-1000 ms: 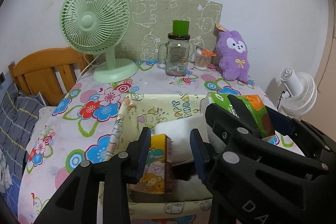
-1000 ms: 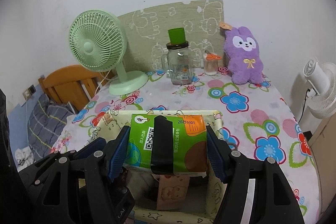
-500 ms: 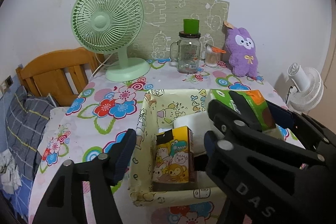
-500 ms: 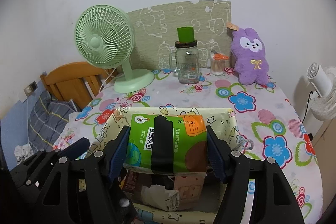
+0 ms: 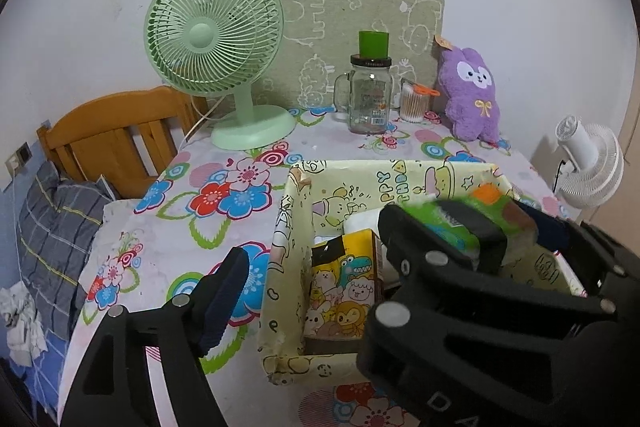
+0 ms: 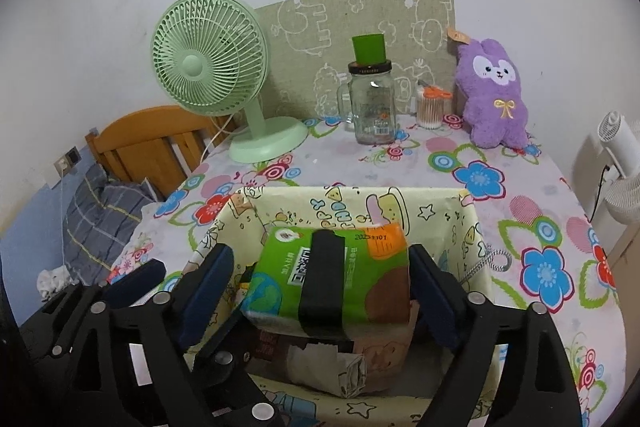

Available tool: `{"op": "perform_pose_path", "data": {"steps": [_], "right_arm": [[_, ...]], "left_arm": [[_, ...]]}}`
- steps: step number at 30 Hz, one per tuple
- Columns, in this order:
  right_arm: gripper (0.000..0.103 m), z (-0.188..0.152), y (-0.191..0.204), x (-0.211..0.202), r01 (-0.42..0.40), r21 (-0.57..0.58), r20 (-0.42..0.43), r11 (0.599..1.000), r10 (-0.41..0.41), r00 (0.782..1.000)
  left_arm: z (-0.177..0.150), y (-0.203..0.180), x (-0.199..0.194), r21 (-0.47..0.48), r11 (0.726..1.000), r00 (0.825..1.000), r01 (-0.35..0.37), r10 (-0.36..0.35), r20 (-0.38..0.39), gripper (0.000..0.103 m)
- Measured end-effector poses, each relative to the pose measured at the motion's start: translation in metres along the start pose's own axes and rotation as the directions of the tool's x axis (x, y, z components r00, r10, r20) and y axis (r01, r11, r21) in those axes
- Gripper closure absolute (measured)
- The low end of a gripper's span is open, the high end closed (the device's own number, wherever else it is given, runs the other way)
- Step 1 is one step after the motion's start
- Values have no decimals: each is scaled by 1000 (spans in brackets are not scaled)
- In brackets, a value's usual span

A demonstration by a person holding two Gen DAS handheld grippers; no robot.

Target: Organize soft objects

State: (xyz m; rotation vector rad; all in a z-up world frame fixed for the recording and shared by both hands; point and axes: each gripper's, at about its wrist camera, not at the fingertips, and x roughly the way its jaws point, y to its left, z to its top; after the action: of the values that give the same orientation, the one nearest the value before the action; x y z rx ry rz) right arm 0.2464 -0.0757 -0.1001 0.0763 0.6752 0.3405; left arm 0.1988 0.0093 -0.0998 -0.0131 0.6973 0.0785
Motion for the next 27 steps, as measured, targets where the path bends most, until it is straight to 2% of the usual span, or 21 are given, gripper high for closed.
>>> {"op": "perform_pose_path", "data": {"steps": [8,17,27], "right_arm": [[7,-2,-4,-19,25,-23,32,999,-24,999],[6,-5,-8,-37,26,-1,46,1000,-26,999],[6,-11,-9,-78,83,-19,90,996,-81,993]], "left_arm": [[-2,-3,-7,-9,1000,1000,11,-10,14,16],[-4,-9,-23,-4,1000,999,30,-30,34,15],[-10,-21,-55,24,998,995,63,-65,80,11]]}}
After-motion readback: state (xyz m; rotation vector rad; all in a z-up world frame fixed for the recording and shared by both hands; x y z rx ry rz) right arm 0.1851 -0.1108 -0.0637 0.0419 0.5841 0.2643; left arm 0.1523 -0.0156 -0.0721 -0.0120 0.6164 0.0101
